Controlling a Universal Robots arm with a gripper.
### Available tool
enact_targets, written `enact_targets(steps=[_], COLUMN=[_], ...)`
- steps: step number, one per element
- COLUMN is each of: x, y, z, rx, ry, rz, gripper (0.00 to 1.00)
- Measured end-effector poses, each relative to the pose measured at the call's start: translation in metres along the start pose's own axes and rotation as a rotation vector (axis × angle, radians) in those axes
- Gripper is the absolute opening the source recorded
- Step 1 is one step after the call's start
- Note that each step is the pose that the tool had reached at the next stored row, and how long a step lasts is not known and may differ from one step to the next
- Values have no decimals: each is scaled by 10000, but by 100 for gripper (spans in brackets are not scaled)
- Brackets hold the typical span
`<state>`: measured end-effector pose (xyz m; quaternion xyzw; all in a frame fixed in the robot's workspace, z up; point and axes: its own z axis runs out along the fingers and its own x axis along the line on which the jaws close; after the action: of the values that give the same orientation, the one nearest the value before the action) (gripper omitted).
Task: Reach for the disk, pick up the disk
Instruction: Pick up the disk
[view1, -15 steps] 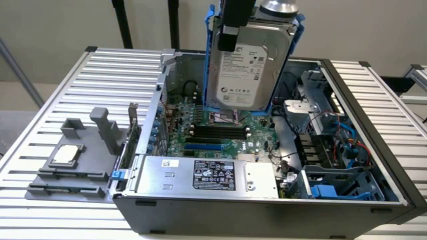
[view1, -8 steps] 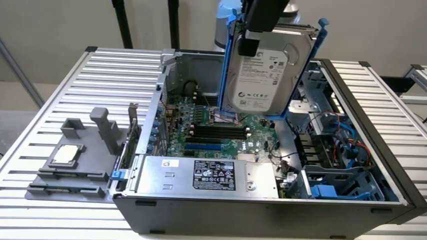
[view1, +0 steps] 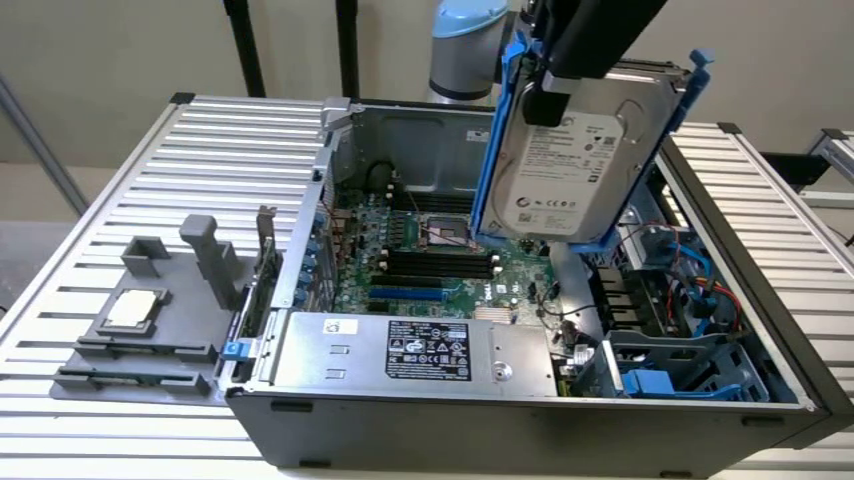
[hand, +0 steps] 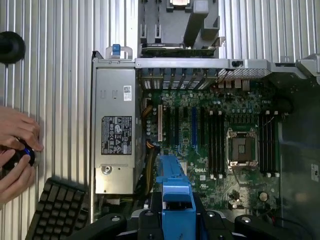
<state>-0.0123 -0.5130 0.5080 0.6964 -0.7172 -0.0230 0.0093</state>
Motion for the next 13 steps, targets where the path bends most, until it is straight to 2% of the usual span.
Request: enact_targets(steps=[13], x=[235], y=[-455], z=[-20], rx=[23], ry=[-1], rz=[-1], gripper=[33])
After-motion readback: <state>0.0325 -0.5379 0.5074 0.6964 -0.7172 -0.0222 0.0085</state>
